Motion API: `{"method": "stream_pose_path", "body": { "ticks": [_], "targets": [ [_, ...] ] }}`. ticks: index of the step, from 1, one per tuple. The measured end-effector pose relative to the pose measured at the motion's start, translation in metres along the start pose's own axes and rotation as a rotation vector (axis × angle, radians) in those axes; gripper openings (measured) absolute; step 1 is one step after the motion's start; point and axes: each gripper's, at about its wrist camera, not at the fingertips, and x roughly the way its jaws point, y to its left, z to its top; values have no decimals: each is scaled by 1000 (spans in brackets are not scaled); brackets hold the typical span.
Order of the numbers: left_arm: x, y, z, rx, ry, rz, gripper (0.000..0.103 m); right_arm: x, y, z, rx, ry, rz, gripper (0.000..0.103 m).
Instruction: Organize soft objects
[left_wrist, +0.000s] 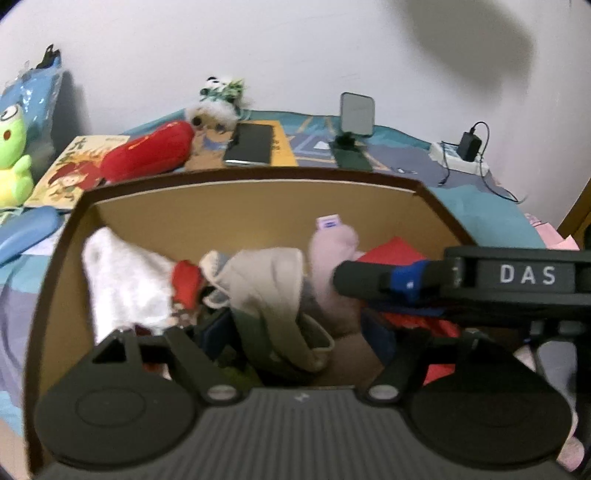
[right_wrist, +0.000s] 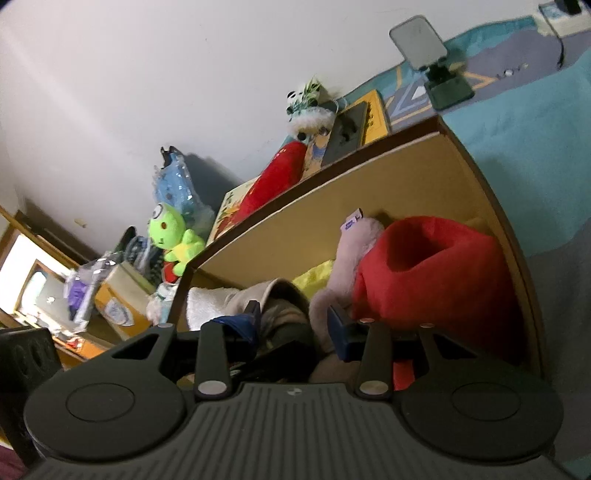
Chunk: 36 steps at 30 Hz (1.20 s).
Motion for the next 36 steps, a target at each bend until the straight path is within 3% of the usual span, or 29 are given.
{"method": "stream_pose_path", "body": {
  "ticks": [9, 15, 17, 28, 36],
  "targets": [
    [-17, 18, 0, 14, 20, 50, 86, -19, 19, -7, -56, -75, -89, 25],
    [-32, 13, 5, 52, 31, 115, 86, -34, 28, -13, -87, -111, -92, 25],
    [-39, 10, 5, 60, 34, 136, 91, -40, 30, -15, -94, -122, -79, 25],
    [-80, -23, -7, 20, 13, 302, 94, -69, 32, -24, -170, -112, -101, 24],
    [-79, -34, -21, -11, 23, 352, 94, -68, 27, -31, -190, -99, -169, 24]
  ]
}}
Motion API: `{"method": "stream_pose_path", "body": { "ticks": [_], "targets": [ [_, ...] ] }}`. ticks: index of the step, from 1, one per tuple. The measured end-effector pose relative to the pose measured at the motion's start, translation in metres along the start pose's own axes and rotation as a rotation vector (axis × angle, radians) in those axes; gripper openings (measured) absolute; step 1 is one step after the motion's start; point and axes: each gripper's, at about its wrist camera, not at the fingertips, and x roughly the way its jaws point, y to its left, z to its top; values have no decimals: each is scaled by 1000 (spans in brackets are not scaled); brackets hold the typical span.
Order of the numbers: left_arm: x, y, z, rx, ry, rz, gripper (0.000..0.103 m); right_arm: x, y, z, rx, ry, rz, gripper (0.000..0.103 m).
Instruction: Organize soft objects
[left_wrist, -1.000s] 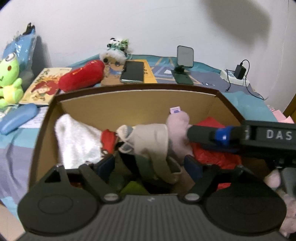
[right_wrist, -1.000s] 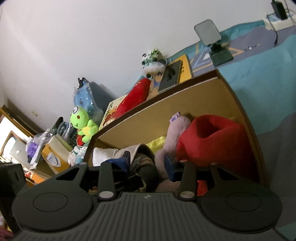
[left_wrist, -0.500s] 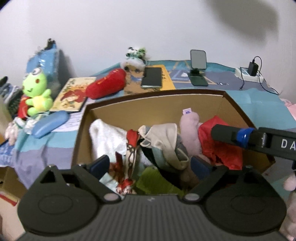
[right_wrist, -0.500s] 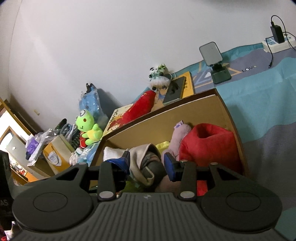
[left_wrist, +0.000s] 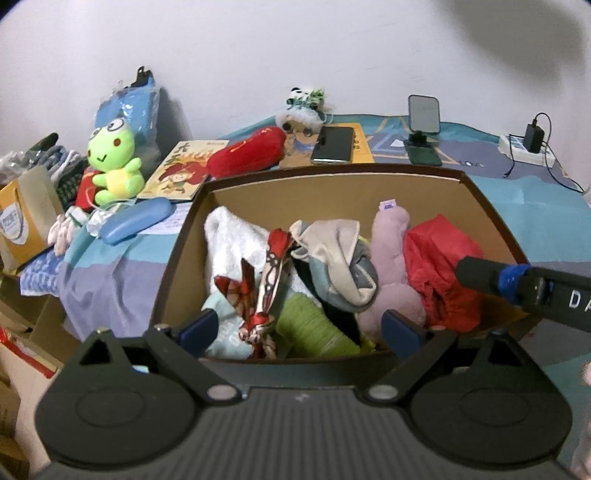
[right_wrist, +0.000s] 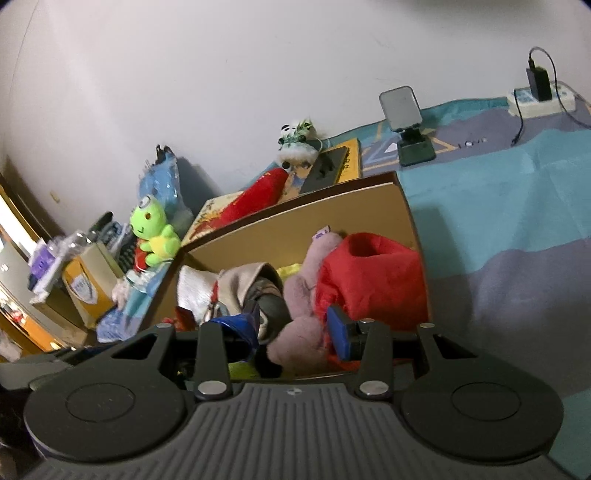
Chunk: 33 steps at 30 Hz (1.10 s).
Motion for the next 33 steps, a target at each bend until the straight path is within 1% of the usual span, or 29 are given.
{"method": "stream_pose_path", "body": {
  "ticks": [3, 7, 10, 14, 16, 24, 33],
  "targets": [
    [2, 1, -1, -11, 2, 14, 94, 2, 3, 0, -37, -6, -27, 24],
    [8, 2, 1, -14, 8, 25, 94, 11, 5, 3, -59, 21, -73, 24],
    [13, 3, 3, -15, 20, 21, 94, 17, 7, 4, -71, 42, -107, 24],
    [26, 7, 7, -8, 38, 10, 94, 28, 16, 2, -119, 83, -180, 24],
    [31, 9, 8, -2, 41, 1, 94, 30, 21, 0, -139, 86, -192, 24],
    [54, 17, 9, 23, 87, -37, 94, 42, 28, -4, -105, 95, -246, 24],
    [72, 29, 8, 22, 128, -106, 94, 47, 37, -13, -78, 69, -315, 24]
  ]
}}
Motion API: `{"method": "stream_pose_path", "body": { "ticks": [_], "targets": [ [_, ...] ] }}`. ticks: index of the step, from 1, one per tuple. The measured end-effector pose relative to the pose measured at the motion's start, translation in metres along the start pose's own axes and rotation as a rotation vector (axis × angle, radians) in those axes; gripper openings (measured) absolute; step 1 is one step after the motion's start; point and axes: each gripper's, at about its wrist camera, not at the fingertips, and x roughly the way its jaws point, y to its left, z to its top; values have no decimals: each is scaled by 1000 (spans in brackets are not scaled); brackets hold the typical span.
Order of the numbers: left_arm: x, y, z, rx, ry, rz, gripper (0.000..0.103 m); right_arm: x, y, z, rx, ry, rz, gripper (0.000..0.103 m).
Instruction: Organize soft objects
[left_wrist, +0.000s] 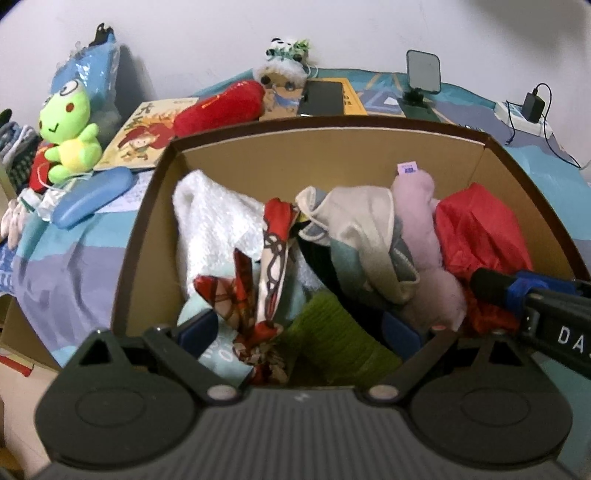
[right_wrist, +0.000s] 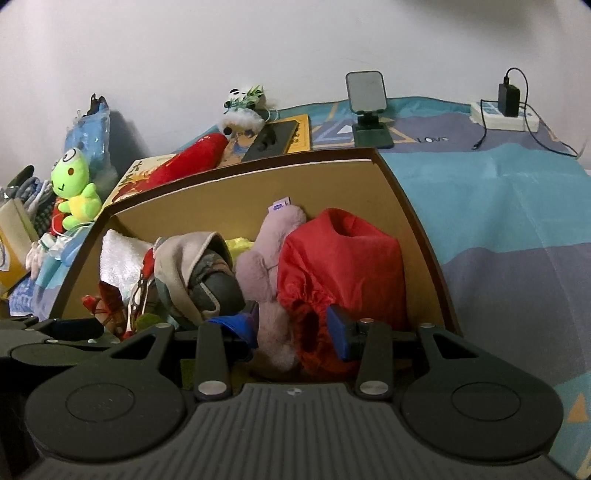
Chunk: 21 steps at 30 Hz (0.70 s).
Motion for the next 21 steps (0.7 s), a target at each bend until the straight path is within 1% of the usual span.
{"method": "stream_pose_path", "body": {
  "ticks": [3, 9, 14, 21],
  "targets": [
    [3, 2, -2, 3, 6, -17, 94, 1, 1, 1, 10, -1, -5, 24],
    [6, 5, -4, 2, 3, -35, 95, 5, 6, 0, -23, 12, -25, 24],
    [8, 6, -4, -5, 5, -21, 95, 7, 6, 1, -16, 27, -19, 24],
    [11, 6, -5, -8, 18, -3, 95, 6, 7, -1, -32, 31, -29, 21]
  ]
}}
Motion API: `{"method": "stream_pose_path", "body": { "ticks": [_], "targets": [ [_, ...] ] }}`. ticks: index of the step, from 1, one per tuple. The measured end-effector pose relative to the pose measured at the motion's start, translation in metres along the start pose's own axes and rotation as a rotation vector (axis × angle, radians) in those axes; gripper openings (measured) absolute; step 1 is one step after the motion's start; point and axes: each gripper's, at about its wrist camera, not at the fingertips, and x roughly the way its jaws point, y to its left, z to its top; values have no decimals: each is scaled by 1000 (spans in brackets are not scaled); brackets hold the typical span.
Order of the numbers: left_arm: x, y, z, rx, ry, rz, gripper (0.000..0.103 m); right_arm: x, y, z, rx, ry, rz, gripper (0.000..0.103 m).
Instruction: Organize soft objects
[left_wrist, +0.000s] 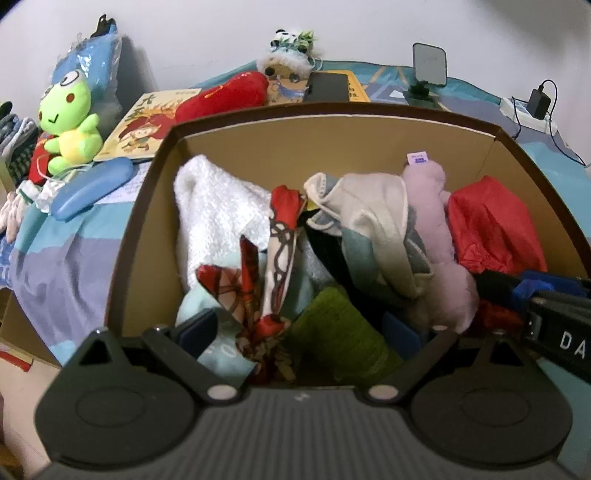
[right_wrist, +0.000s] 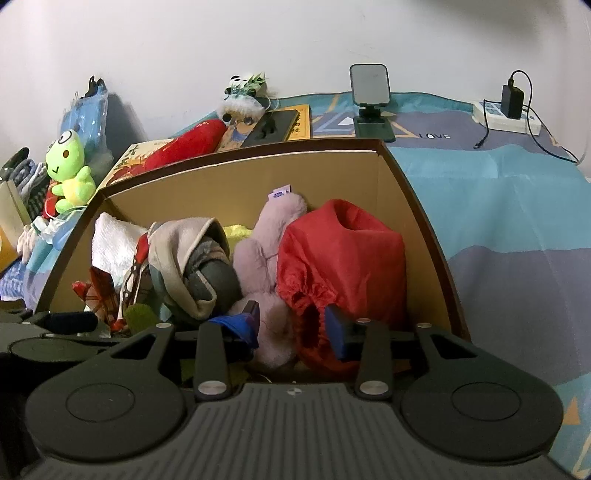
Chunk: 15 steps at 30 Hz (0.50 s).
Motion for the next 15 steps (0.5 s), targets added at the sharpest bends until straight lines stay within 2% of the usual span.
{"method": "stream_pose_path", "body": {
  "ticks": [8, 15],
  "targets": [
    [-1, 1, 1, -13, 12, 16, 95, -2, -1, 1, 8, 1, 10, 20],
    [-20, -3, 8, 8, -42, 55, 95, -13, 0, 6, 6, -30, 18, 20]
  ]
}}
